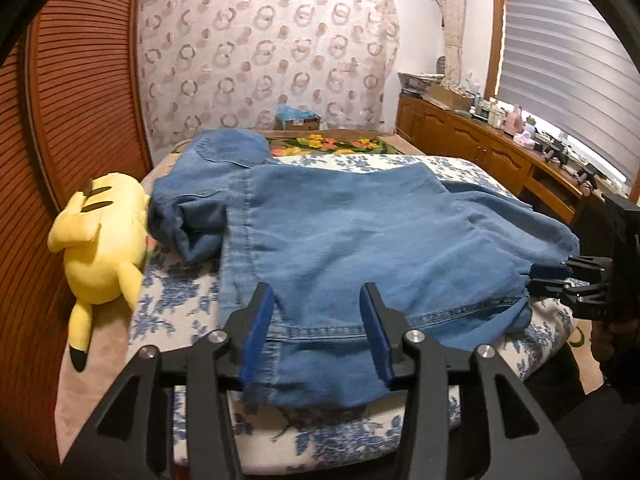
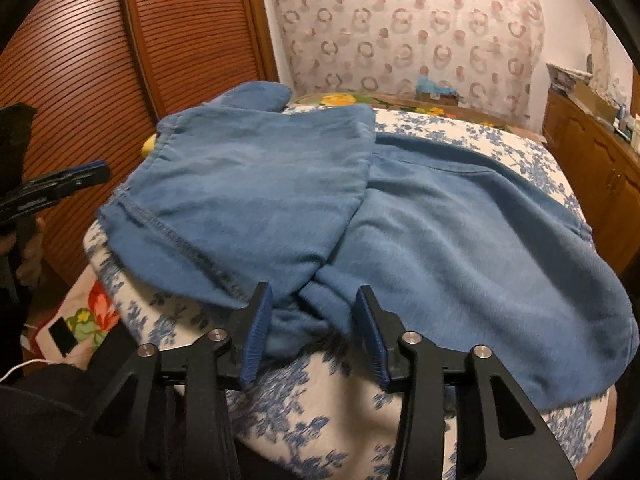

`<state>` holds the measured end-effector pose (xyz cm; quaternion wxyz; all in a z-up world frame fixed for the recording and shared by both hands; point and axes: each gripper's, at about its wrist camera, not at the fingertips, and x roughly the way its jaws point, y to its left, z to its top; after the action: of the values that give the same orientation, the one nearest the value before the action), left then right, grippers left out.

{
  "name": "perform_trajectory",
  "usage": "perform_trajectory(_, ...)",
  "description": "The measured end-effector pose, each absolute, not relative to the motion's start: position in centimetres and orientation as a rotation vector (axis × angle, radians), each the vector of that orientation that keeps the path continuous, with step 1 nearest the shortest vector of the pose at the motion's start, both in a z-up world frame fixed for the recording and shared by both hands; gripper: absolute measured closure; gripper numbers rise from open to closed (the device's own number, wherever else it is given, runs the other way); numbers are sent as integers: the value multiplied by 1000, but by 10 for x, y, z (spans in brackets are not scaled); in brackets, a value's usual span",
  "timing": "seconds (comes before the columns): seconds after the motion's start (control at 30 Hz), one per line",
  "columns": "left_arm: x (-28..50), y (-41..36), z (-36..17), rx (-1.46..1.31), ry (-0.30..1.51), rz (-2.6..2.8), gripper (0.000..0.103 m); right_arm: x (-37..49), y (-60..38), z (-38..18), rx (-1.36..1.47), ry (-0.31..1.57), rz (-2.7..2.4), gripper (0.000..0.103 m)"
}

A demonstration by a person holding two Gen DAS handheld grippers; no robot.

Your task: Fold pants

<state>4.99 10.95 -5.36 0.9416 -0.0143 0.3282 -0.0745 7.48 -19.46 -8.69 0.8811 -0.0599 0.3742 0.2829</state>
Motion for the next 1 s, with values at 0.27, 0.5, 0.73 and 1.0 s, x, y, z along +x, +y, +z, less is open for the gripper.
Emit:
perform_trajectory(0.27, 60, 74, -69, -10, 711, -227, 50, 69, -185, -94, -136, 802, 650, 76)
perform_trajectory(0.5, 61, 58, -74, -5, 727, -260, 50, 70, -181, -94, -147, 797, 661, 82)
perform_trajectory(0.73, 63, 52, -75, -10, 735, -276, 50, 75, -174, -95, -170, 803, 682, 81)
perform_trajectory(1.0, 64, 46, -76, -3, 741, -283, 50, 73, -184, -102, -163, 849, 718, 97)
